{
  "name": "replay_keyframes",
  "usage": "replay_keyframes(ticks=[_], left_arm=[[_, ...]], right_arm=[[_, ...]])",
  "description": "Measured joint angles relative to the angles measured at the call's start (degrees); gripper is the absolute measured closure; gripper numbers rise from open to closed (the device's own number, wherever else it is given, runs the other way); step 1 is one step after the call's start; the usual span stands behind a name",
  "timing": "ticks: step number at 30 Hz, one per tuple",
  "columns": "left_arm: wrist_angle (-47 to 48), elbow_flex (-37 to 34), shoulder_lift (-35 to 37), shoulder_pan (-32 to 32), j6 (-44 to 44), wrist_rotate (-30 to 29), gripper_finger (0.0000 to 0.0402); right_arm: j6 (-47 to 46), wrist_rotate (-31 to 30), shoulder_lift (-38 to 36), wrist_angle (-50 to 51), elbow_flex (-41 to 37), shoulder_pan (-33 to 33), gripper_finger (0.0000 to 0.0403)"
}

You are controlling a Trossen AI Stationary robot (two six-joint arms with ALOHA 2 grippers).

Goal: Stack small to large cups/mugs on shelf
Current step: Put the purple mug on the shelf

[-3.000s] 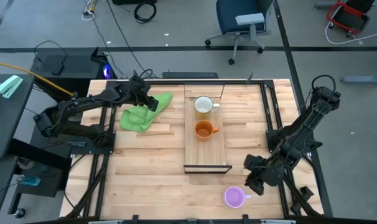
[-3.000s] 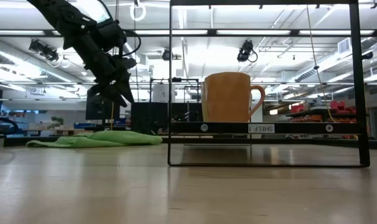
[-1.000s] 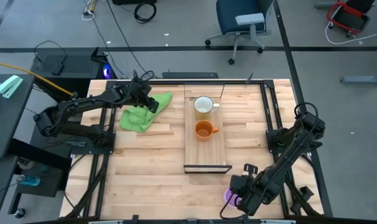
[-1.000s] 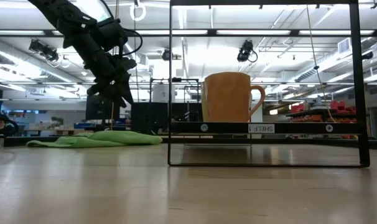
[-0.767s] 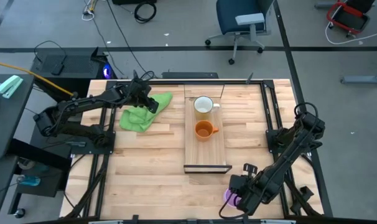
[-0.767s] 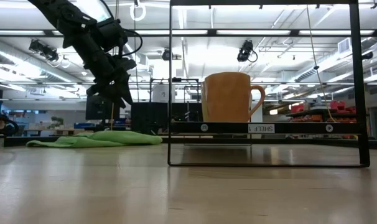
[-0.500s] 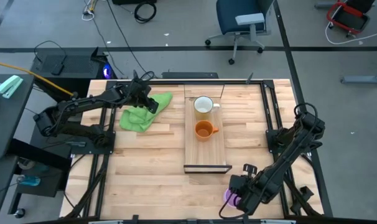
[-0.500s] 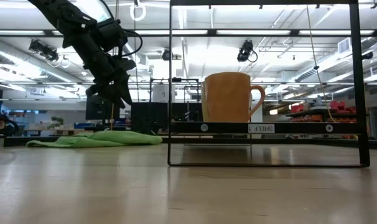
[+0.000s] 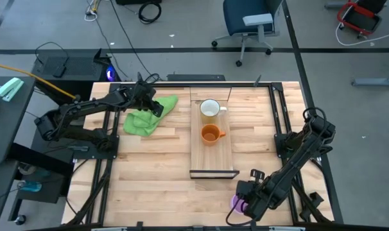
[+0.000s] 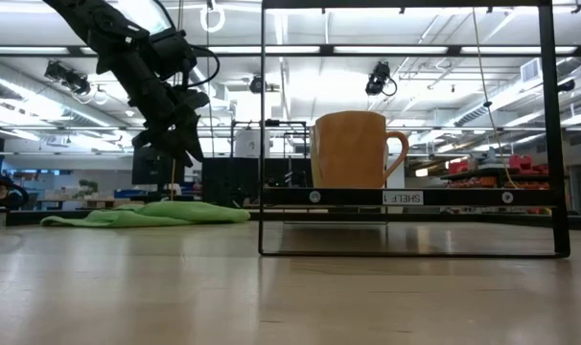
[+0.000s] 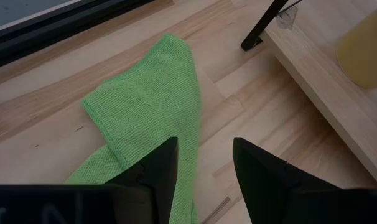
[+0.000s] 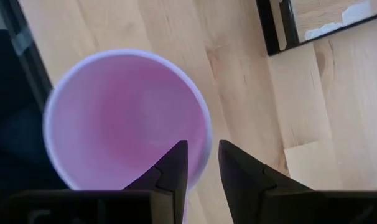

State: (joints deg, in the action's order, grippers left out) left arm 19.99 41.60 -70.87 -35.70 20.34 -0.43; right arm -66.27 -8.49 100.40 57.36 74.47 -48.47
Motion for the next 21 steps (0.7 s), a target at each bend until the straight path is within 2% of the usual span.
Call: replay_keyframes(ticks=[14,21], left_arm=[[0.0,0.0,0.0,0.0,0.0,0.0,0.0239],[0.0,0.0,0.0,0.0,0.0,0.0,0.0239]], right_arm=[[-0.2,0.5,0.0,-3.5,-2.8,0.5,0.0306],[-1.2,0.5,0.0,-3.5,-2.8,1.0,0.0342]])
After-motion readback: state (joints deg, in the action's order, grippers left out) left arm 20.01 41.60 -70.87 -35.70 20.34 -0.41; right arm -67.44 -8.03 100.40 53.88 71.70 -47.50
